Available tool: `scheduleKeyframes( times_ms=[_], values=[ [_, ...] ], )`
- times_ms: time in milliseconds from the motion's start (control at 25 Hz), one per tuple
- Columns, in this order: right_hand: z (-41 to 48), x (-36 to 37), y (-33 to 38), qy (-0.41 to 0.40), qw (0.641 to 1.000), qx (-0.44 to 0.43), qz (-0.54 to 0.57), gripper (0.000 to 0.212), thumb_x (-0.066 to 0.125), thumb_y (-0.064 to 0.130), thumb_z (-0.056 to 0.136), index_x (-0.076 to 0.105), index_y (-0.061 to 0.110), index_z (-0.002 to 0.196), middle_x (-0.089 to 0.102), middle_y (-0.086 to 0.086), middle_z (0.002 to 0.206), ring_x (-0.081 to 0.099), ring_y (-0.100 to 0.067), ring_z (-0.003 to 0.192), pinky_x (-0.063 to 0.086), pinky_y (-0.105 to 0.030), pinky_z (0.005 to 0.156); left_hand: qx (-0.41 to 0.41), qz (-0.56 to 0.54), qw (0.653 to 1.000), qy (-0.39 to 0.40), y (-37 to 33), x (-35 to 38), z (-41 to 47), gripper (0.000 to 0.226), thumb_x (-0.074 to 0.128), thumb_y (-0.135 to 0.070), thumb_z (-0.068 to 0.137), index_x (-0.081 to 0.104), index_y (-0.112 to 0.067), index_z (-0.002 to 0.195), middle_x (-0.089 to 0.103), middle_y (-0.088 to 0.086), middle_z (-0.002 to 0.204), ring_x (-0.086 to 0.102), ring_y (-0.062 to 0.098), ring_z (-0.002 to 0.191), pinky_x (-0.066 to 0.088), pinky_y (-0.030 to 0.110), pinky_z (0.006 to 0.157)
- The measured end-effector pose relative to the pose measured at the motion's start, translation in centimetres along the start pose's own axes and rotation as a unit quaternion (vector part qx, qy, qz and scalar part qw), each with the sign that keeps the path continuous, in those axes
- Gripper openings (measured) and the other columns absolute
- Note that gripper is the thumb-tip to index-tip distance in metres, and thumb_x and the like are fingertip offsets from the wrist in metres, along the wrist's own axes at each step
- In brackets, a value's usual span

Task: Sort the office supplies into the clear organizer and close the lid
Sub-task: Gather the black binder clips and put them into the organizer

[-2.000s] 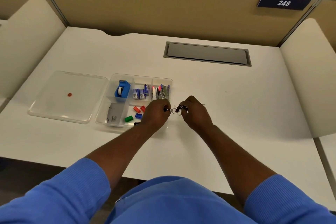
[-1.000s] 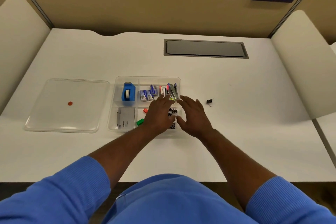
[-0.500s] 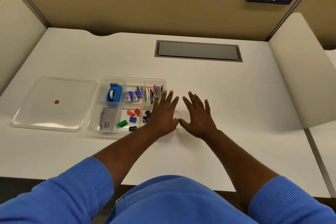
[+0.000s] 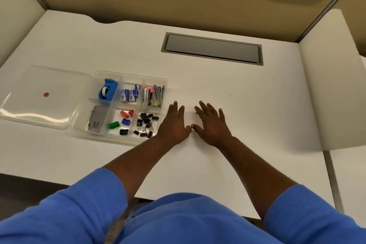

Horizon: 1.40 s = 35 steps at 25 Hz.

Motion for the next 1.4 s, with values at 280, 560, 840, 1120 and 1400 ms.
scheduleKeyframes(
  times_ms=[280, 560, 840, 1120, 1400],
  values=[
    [0.0, 1.0, -0.5, 0.033, 0.999, -0.020, 0.023, 0.053, 0.048, 0.015, 0.097, 0.041, 0.018, 0.150, 0.034, -0.002, 0.159, 0.032, -0.024, 0.144, 0.029, -0.041, 0.115, -0.037, 0.014, 0.999, -0.003, -0.6, 1.1, 0.2, 0.050, 0.049, -0.006, 0.089, 0.046, -0.010, 0.139, 0.046, 0.011, 0.139, 0.041, 0.028, 0.130, 0.043, 0.041, 0.101],
    [-0.1, 0.7, -0.3, 0.011, 0.999, -0.014, 0.041, 0.028, 0.048, 0.006, 0.093, 0.069, 0.012, 0.109, 0.061, -0.006, 0.110, 0.057, -0.028, 0.101, 0.049, -0.037, 0.079, -0.009, 0.002, 1.000, -0.007, -0.4, 1.6, -0.5, 0.035, 0.043, -0.001, 0.088, 0.065, -0.013, 0.113, 0.059, 0.009, 0.110, 0.052, 0.028, 0.108, 0.045, 0.040, 0.085],
    [-0.5, -1.3, 2.4, -0.081, 0.990, -0.009, 0.119, 0.024, 0.056, 0.012, 0.095, 0.070, 0.017, 0.114, 0.066, 0.000, 0.115, 0.060, -0.021, 0.107, 0.050, -0.035, 0.084, 0.027, -0.032, 0.998, -0.050, -0.5, -1.1, -1.6, 0.026, 0.053, -0.009, 0.093, 0.068, -0.016, 0.113, 0.068, 0.004, 0.110, 0.062, 0.024, 0.103, 0.045, 0.033, 0.086],
    [0.5, -4.3, 8.9, -0.231, 0.956, -0.043, 0.179, 0.031, 0.053, -0.006, 0.089, 0.069, 0.015, 0.106, 0.069, 0.003, 0.105, 0.064, -0.016, 0.095, 0.048, -0.023, 0.082, 0.073, -0.076, 0.989, -0.103, 1.7, -7.1, -2.4, 0.027, 0.056, -0.016, 0.096, 0.064, -0.017, 0.122, 0.067, 0.005, 0.111, 0.063, 0.024, 0.100, 0.050, 0.036, 0.087],
    [1.8, -2.5, 16.3, -0.302, 0.935, 0.007, 0.187, 0.022, 0.065, 0.005, 0.091, 0.070, 0.016, 0.109, 0.070, 0.003, 0.104, 0.065, -0.017, 0.093, 0.053, -0.030, 0.082, 0.088, -0.165, 0.981, -0.049, 9.9, -11.3, -4.4, 0.038, 0.059, -0.006, 0.094, 0.061, -0.022, 0.128, 0.063, -0.002, 0.126, 0.059, 0.015, 0.112, 0.041, 0.017, 0.091]
  ],
)
Point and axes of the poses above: each hand's wrist, its own z-axis towards the middle knuckle, its own x-axis out of the palm, y = z × x, the point moved 7 cm from there along z, towards the middle knuckle
